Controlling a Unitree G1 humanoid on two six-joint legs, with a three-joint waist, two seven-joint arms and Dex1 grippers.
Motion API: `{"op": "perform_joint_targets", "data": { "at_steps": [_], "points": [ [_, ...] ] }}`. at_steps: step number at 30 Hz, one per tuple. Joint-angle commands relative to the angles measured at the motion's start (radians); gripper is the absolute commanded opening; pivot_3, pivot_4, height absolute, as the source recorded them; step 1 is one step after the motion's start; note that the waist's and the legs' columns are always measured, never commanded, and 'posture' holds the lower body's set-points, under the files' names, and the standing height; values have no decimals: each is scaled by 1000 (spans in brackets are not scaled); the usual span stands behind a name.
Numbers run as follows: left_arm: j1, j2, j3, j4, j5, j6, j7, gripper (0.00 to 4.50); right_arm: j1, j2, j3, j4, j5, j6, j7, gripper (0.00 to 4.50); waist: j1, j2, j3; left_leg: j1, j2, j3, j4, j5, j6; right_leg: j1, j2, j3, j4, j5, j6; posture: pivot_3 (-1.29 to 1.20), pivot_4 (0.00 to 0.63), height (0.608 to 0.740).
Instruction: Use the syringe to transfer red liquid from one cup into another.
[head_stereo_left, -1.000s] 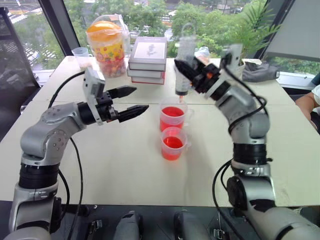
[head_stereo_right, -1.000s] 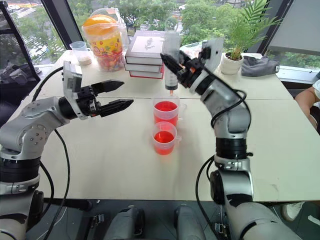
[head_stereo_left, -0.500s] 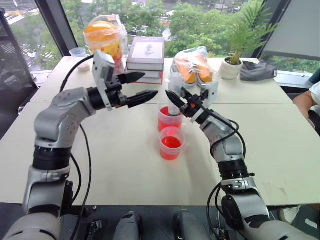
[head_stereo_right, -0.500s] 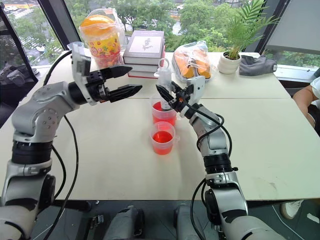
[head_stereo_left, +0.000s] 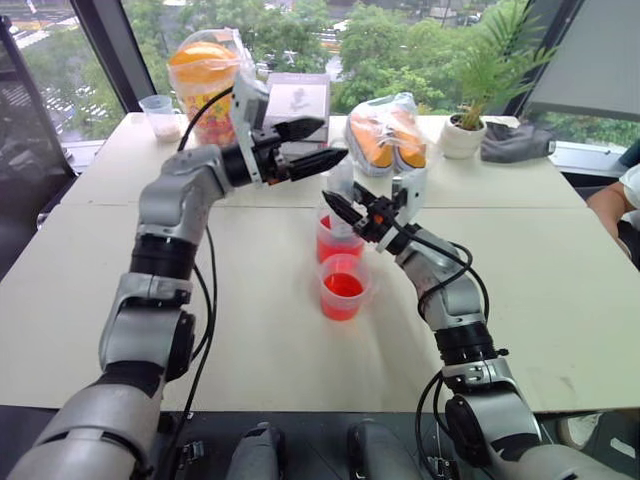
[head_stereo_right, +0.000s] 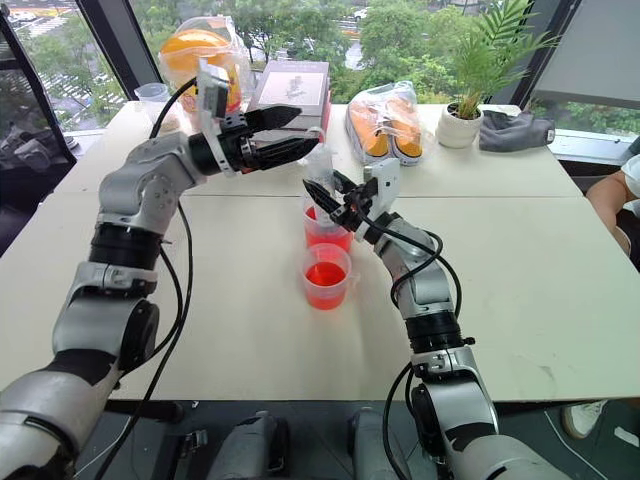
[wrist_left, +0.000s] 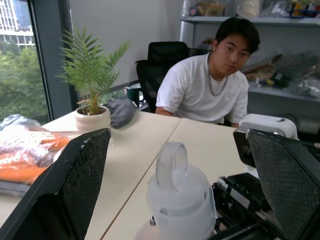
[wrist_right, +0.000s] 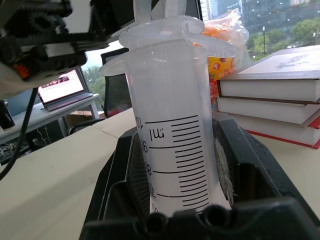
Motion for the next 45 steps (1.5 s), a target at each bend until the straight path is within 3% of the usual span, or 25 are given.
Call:
{"op": "perform_joint_targets", "data": {
  "at_steps": [1,4,10,45],
  "points": [
    [-60,-17,10,72,15,-37,-59,3971,-2,-9,6,-58,-2,-12,6,1395,0,0,0,0,0,0,0,0,0,0,0,0,0,0,0,0,150,740],
    [-73,-29,5,111,34,-49,-92,2808,-4,-14,10,-64,-2,-11,5,1395,0,0,0,0,0,0,0,0,0,0,0,0,0,0,0,0,150,740],
    [-70,-38,7,126,58,-50,-131,22,-13,-24,12,-68,0,-10,5,1395,1,0,0,0,0,0,0,0,0,0,0,0,0,0,0,0,150,740],
    [-204,48,119,120,47,-123,-10,22,-3,-17,76,38,-20,1,80,1395,1,0,0,0,0,0,0,0,0,0,0,0,0,0,0,0,150,740]
  ]
}}
